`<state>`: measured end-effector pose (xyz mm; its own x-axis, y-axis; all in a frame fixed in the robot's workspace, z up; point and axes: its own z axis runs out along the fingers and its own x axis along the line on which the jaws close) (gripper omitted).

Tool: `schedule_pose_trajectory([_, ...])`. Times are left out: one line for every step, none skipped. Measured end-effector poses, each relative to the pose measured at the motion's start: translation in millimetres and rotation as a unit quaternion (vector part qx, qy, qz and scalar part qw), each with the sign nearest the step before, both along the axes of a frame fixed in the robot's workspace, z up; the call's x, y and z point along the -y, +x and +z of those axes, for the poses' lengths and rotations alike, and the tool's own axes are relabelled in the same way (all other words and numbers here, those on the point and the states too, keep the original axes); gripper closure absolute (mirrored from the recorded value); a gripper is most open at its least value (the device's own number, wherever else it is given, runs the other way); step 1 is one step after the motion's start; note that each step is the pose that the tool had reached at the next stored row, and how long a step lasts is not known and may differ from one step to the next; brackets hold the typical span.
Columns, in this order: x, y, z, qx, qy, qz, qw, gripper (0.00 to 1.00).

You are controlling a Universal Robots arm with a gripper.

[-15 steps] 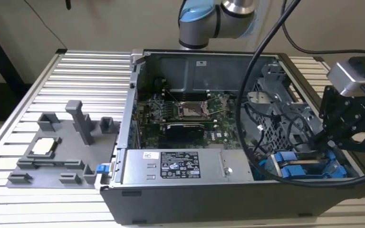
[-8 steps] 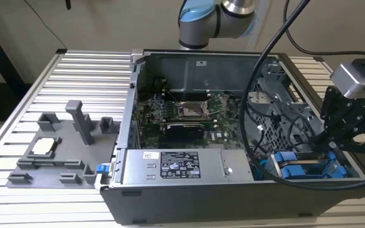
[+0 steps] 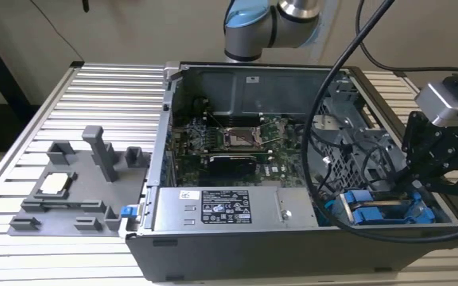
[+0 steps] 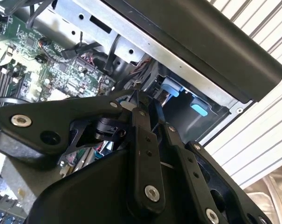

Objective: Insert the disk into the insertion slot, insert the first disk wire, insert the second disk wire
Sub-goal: 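Insert the first disk wire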

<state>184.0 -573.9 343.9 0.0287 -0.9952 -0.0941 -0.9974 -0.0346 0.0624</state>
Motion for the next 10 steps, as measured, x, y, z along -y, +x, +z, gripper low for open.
schedule_pose_trajectory([0.6,0.1,-0.3,-0.0002,0.0,0.0,1.0,0.81])
schedule_pose_trajectory([1.0,0.1,-0.4,-0.0002,0.0,0.0,1.0,0.81])
schedule_pose_trajectory([1.5,0.1,-0.4,-0.0003,-0.0001,0.0,1.0,0.81])
schedule_pose_trajectory([1.6,0.1,-0.6,-0.0003,0.0,0.0,1.0,0.81])
schedule_pose_trajectory([1.7,0.1,-0.7,-0.0003,-0.0001,0.0,1.0,0.81])
schedule_pose_trajectory([1.9,0.1,-1.0,-0.0003,0.0,0.0,1.0,0.81])
schedule_pose_trajectory([2.1,0.1,-1.3,-0.0003,0.0001,0.0,1.0,0.81])
schedule_pose_trajectory([2.2,0.1,-1.4,-0.0003,0.0,0.0,1.0,0.81])
schedule_pose_trajectory([2.2,0.1,-1.7,-0.0003,-0.0001,0.0,1.0,0.81])
schedule_pose_trajectory([2.2,0.1,-1.9,-0.0003,-0.0001,0.0,1.0,0.81])
